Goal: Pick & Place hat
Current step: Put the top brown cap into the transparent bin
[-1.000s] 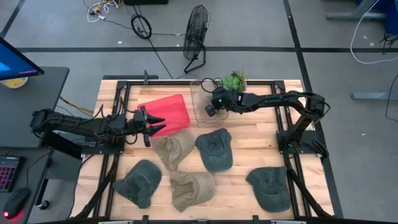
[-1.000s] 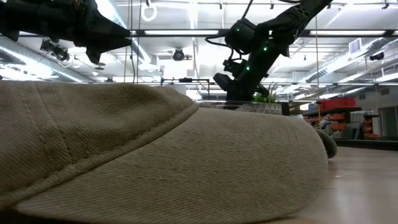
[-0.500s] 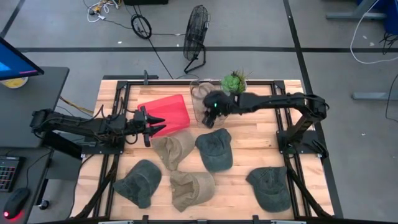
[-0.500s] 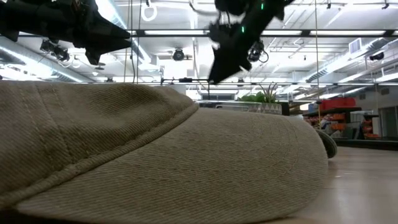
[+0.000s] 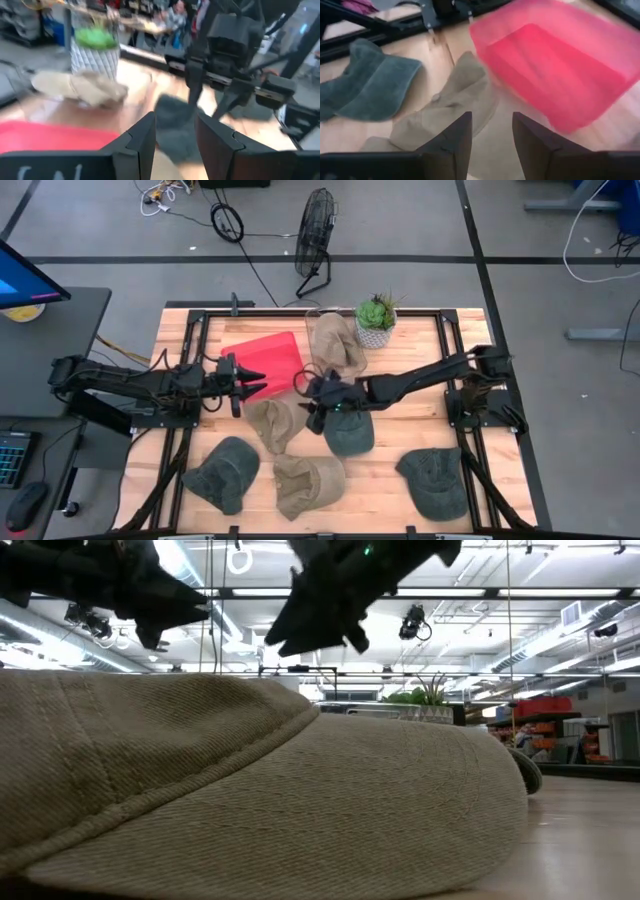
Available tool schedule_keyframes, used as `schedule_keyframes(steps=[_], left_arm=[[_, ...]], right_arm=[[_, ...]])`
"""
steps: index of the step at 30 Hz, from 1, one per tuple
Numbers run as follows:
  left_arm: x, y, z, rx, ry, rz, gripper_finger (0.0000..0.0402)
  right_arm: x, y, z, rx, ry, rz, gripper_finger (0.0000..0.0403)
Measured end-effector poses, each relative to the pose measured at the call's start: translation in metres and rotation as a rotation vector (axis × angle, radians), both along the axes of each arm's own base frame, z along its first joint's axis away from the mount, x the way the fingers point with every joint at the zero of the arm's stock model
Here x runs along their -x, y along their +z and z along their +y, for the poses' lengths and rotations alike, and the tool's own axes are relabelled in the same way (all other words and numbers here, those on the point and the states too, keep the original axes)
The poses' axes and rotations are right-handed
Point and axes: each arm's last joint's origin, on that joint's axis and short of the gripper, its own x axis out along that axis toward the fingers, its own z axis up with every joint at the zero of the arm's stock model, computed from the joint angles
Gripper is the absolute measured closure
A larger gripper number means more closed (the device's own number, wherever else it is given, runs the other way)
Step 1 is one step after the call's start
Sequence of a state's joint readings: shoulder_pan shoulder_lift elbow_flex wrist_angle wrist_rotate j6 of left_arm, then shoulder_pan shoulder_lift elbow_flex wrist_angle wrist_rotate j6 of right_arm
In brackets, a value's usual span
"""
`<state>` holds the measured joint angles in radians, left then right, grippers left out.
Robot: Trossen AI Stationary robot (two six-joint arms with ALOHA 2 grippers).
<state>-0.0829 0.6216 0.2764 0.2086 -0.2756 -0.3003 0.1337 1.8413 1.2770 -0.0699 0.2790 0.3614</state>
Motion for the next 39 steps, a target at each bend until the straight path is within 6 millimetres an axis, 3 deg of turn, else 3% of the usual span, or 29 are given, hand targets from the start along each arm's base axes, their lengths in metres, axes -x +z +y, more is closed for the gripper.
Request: schedule_keyframes(steps=[8,13,23,27,39], left_arm=[[0.003,-0.030,-0.002,0.042,-0.063,0.301,0.0264],[-0.003,-0.043,-0.012,-0.039,-0.170,0.413,0.0264],[-0.027,-0.052,-0.022,-0.379,-0.255,0.404,0.0264],[-0.031,-0.061,-0.019,-0.376,-0.242,0.464,0.0257],[-0.038,-0.092,-0.017,-0.406,-0.152,0.657,0.0181]], right_arm=[[-0.011,-0.045,-0.004,-0.044,-0.058,0.101,0.0259],[-0.014,-0.058,-0.006,-0.040,-0.066,0.129,0.0259],[-0.014,-0.060,-0.010,-0.037,-0.073,0.142,0.0259],[-0.014,-0.060,-0.010,-0.041,-0.067,0.144,0.0259],[-0.014,-0.060,-0.010,-0.042,-0.065,0.144,0.0259]])
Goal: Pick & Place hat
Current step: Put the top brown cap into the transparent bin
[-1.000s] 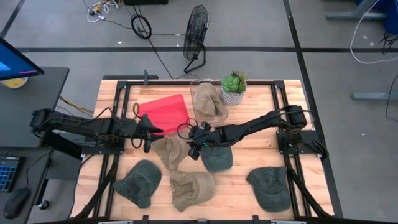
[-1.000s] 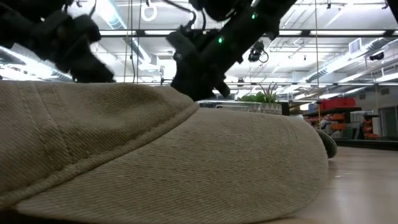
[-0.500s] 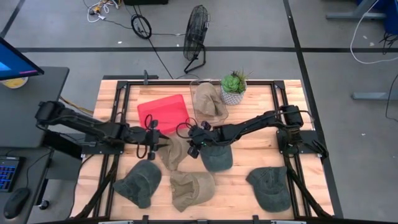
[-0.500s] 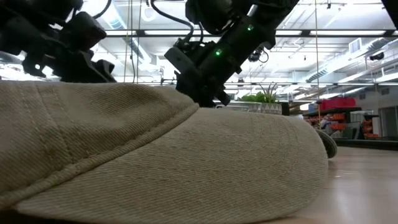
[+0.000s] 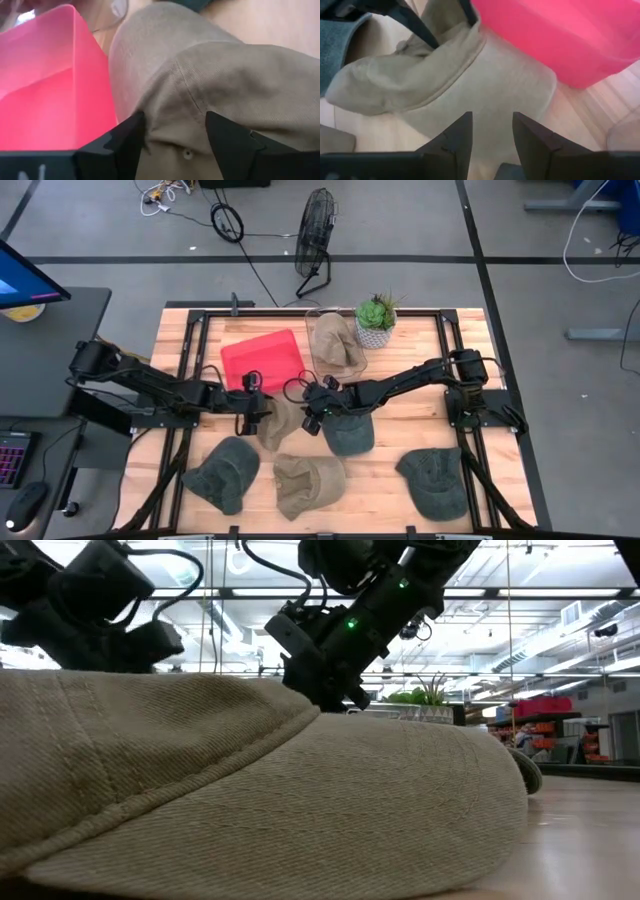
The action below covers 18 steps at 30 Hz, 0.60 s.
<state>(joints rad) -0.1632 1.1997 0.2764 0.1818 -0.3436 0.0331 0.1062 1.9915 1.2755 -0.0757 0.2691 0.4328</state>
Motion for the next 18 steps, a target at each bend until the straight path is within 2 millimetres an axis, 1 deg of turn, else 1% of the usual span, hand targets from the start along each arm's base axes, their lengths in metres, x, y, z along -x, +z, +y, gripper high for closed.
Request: schedule_keyframes(steps=[3,6,8,10,14,15,18], left_arm=[[-0.001,-0.005,0.001,0.032,0.038,0.015,0.0182],[-0.002,-0.009,-0.001,0.101,0.046,0.029,0.0203],[-0.001,-0.014,-0.002,0.118,0.053,0.057,0.0229],[-0.002,-0.015,-0.002,0.132,0.065,0.057,0.0267],[-0.002,-0.018,-0.003,0.171,0.106,0.058,0.0368],[-0.002,-0.018,-0.003,0.186,0.120,0.053,0.0382],[-0.003,-0.017,-0.003,0.224,0.147,0.026,0.0387]], right_arm=[[0.000,0.000,0.000,0.002,0.003,0.001,0.0259],[0.000,0.000,0.000,0.012,0.013,0.003,0.0259],[0.000,0.000,0.000,0.017,0.018,0.005,0.0259],[0.000,0.000,0.000,0.018,0.018,0.005,0.0259],[0.000,0.000,0.000,0.018,0.018,0.004,0.0259],[0.000,0.000,0.000,0.018,0.018,0.004,0.0259],[0.000,0.000,0.000,0.018,0.019,0.004,0.0259]])
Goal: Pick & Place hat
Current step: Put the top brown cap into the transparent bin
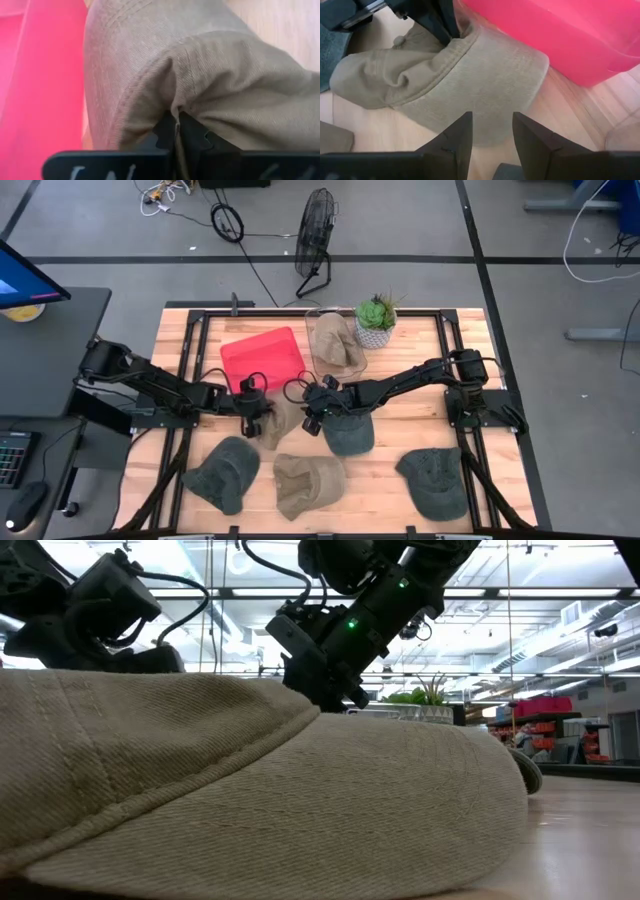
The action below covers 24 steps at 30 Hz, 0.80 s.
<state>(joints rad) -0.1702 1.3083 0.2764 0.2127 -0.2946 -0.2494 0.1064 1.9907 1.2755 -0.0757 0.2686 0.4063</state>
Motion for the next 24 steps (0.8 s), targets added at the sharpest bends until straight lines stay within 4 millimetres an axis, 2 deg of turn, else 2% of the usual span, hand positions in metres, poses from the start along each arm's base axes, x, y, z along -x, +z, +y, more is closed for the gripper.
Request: schedule_keyframes(steps=[5,11,15,19,24], left_arm=[[-0.005,0.011,-0.006,0.042,-0.010,-0.123,0.0391],[-0.021,0.038,-0.015,0.007,0.032,-0.247,0.0391],[-0.033,0.054,-0.018,-0.058,0.081,-0.302,0.0390],[-0.041,0.070,-0.022,-0.091,0.088,-0.352,0.0392],[-0.046,0.079,-0.025,-0.087,0.079,-0.380,0.0388]], right_arm=[[0.001,0.007,0.005,-0.034,0.083,-0.007,0.0259],[0.008,0.040,0.018,-0.046,0.168,-0.102,0.0268],[0.006,0.055,0.021,0.007,0.114,-0.212,0.0275],[0.003,0.052,0.021,0.203,0.150,-0.195,0.0272],[0.005,0.047,0.017,0.319,0.105,-0.132,0.0251]])
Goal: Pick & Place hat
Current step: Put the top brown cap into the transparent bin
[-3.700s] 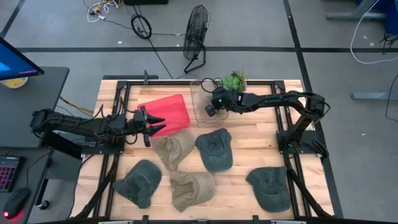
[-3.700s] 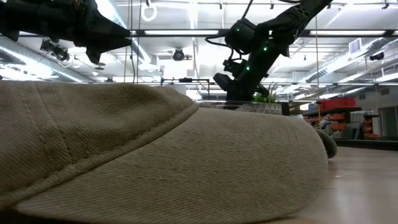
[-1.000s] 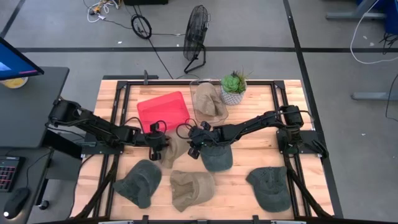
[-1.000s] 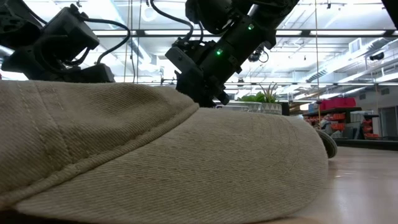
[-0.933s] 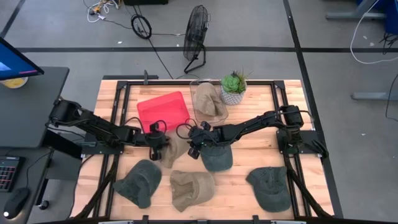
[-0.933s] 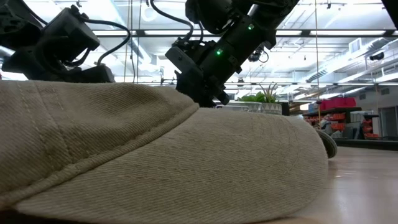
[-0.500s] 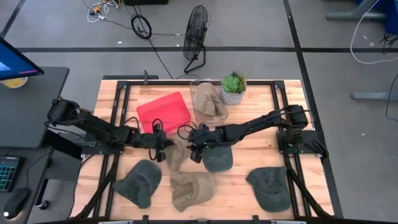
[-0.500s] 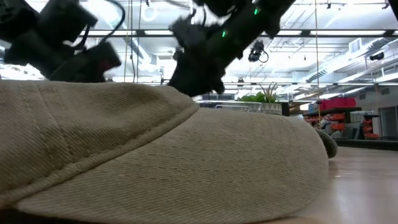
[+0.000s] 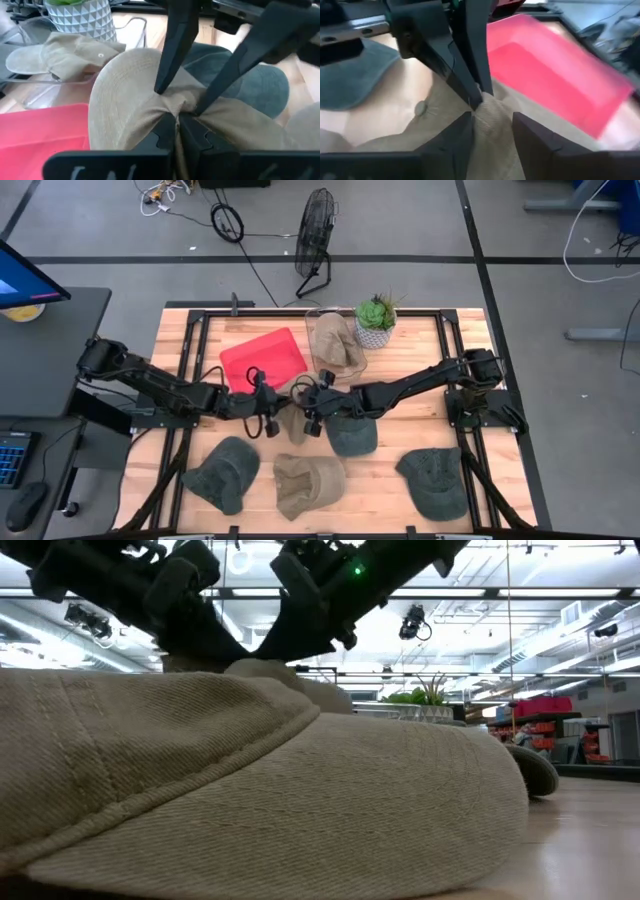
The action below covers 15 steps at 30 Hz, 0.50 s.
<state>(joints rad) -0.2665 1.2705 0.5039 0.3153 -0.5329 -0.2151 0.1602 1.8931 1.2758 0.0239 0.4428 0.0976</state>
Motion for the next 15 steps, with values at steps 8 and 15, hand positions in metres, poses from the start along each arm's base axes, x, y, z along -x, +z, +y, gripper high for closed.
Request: schedule_keyframes(steps=[8,15], left_arm=[[-0.0007,0.0016,-0.0006,-0.003,0.002,-0.008,0.0392],[0.0000,0.0034,-0.0087,-0.034,-0.049,-0.018,0.0390]], right_arm=[[0.0013,-0.0024,-0.0007,-0.002,0.014,0.031,0.0188],[0.0046,-0.0062,-0.0087,0.062,-0.038,0.099,0.0182]])
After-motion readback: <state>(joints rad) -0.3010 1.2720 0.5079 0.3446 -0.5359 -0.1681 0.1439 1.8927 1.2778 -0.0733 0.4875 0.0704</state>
